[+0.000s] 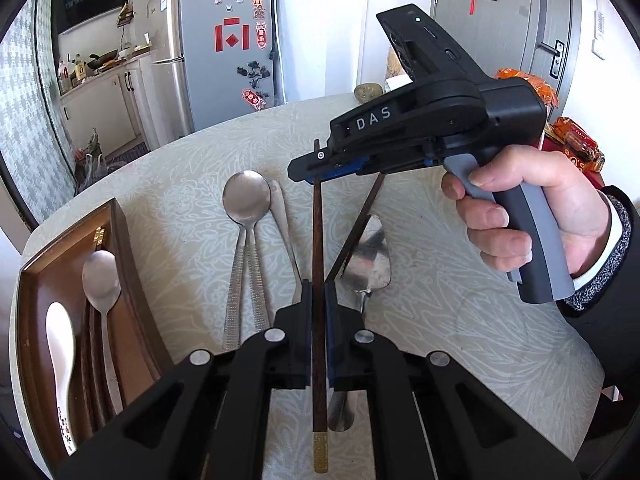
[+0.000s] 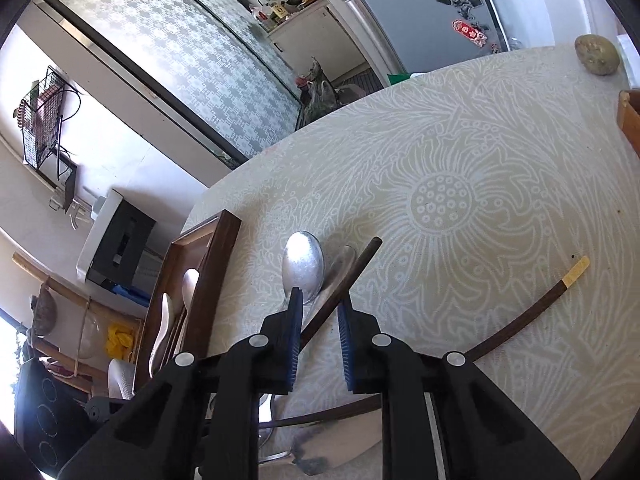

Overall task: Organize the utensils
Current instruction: 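Carry the chopstick with the left gripper into the tray and open, then move the left gripper to the two steel spoons with textured handles, then close the left gripper on both steel spoon handles and lift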

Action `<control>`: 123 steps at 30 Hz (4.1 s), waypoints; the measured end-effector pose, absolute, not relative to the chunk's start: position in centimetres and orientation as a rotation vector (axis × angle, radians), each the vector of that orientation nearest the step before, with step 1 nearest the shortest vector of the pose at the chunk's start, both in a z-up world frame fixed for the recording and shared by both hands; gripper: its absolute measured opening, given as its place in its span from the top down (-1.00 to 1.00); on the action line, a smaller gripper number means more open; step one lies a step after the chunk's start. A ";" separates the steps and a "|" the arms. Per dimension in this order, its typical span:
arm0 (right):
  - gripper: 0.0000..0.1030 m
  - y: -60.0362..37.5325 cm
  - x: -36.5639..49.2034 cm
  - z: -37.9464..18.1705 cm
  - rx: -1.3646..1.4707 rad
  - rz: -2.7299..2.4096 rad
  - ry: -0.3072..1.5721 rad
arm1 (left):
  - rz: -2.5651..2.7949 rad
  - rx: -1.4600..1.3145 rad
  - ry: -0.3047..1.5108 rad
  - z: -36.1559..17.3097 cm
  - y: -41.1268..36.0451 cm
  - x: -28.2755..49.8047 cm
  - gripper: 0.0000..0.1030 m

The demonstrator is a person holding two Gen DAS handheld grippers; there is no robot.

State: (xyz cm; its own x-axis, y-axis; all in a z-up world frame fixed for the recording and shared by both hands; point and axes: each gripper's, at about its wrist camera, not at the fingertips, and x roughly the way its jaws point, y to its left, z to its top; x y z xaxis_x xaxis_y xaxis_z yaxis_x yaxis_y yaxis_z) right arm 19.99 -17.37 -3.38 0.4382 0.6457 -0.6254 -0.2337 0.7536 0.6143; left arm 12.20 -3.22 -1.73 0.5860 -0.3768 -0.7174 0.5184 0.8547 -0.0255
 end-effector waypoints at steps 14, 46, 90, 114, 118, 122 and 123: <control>0.69 -4.1 20.2 2.7 0.303 0.722 0.950 | -0.352 0.106 0.710 1.6 6.4 8.7 0.87; -0.75 -1.6 19.6 3.0 0.110 0.684 0.902 | -0.184 0.030 0.751 -1.7 12.1 9.6 -0.38; 0.08 -12.9 23.5 -4.5 0.231 0.579 0.952 | -0.443 0.106 0.741 -2.7 0.3 12.2 -0.94; 0.92 -13.3 22.7 -3.3 0.323 0.677 0.931 | -0.501 0.058 0.794 -3.0 0.2 13.1 -0.74; 0.93 -13.5 22.0 -2.1 0.358 0.717 0.913 | -0.499 0.055 0.798 -3.1 0.3 13.2 -0.71; 0.93 -13.5 21.3 -0.9 0.360 0.750 0.903 | -0.494 0.047 0.804 -3.2 0.3 13.5 -0.67; 0.93 -13.5 21.1 -0.6 0.359 0.755 0.903 | -0.492 0.045 0.805 -3.2 0.4 13.5 -0.64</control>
State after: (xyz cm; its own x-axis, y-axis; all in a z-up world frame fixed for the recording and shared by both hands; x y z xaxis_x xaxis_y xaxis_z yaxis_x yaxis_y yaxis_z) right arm 21.08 -13.49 -0.64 0.3902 0.7210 -0.5726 -0.4352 0.6925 0.5754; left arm 13.48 0.37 -3.17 0.5868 -0.4053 -0.7010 0.4390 0.8867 -0.1451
